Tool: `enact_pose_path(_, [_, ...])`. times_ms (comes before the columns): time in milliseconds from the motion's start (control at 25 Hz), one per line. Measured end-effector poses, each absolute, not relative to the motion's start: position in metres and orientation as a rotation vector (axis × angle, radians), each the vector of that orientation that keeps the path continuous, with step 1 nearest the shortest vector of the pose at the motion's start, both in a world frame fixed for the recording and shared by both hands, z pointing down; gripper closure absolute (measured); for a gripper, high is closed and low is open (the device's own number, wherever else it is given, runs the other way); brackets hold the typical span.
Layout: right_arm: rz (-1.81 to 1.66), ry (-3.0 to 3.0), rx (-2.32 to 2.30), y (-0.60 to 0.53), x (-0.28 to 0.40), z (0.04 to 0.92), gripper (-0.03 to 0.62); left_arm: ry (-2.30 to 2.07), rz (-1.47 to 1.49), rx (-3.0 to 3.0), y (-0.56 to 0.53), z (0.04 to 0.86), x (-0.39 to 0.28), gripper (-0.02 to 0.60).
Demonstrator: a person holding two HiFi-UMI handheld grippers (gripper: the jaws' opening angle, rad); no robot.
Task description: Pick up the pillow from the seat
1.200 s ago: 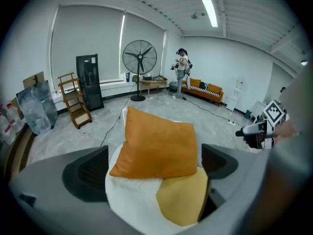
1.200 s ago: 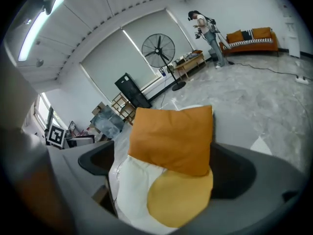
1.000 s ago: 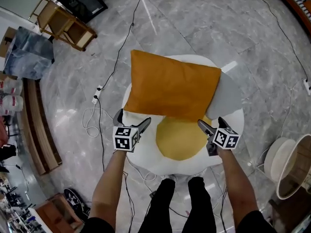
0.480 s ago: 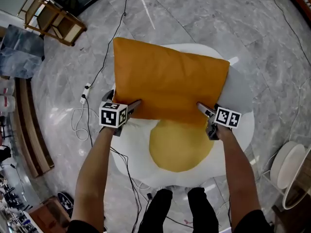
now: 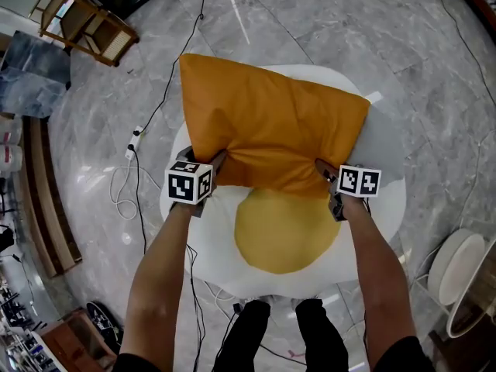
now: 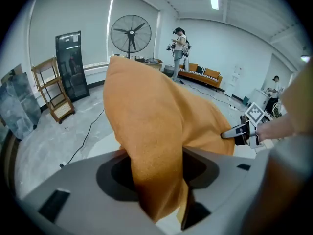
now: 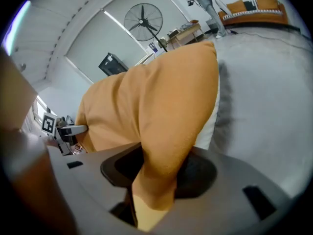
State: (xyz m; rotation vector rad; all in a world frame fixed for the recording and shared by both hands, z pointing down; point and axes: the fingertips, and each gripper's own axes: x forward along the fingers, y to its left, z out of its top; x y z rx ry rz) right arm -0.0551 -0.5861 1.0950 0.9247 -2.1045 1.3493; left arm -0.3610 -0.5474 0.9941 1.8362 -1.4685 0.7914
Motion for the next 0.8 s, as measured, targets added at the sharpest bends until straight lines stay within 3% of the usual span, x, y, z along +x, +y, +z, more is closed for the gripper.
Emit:
enact_pose_path(160, [1.139, -2.137, 1.031, -0.587, -0.044, 1.049, 0.444, -1.535, 0.726, 1.859, -0.536, 0.957, -0.348, 0.345])
enact_pose_path(400, [0.904, -2.287, 1.095, -0.588, -0.014, 0.923, 0.447, -1.656, 0.542, 1.896, -0.511, 0.859, -0.322, 0.346])
enact_pose_path(800, [0.444, -2.468, 1.214, -0.569, 0.026, 0.654, 0.439, -1.85, 0.3, 2.018, -0.466, 0.627, -0.281, 0.344])
